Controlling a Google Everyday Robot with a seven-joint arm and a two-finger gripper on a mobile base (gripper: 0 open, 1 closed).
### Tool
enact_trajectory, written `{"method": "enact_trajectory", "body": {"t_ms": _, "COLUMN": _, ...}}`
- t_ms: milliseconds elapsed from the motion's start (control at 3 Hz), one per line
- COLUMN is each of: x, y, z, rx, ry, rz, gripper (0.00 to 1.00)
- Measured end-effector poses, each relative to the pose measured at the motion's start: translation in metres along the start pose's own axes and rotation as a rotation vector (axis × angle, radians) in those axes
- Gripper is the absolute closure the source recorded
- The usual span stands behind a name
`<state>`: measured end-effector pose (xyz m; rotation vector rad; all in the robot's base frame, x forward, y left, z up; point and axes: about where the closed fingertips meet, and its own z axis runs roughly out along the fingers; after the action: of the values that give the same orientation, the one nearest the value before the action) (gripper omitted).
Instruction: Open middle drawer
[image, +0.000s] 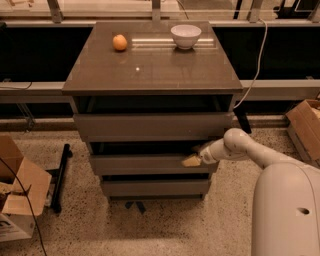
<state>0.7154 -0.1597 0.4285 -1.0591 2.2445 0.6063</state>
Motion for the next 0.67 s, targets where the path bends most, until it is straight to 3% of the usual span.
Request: {"method": "enact_trajectory", "body": {"t_ms": 667, "x": -0.0066, "y": 0.0015, "z": -0.0073, "rx": 0.000, "ry": 0.000, "rz": 0.000, "gripper": 0.95}}
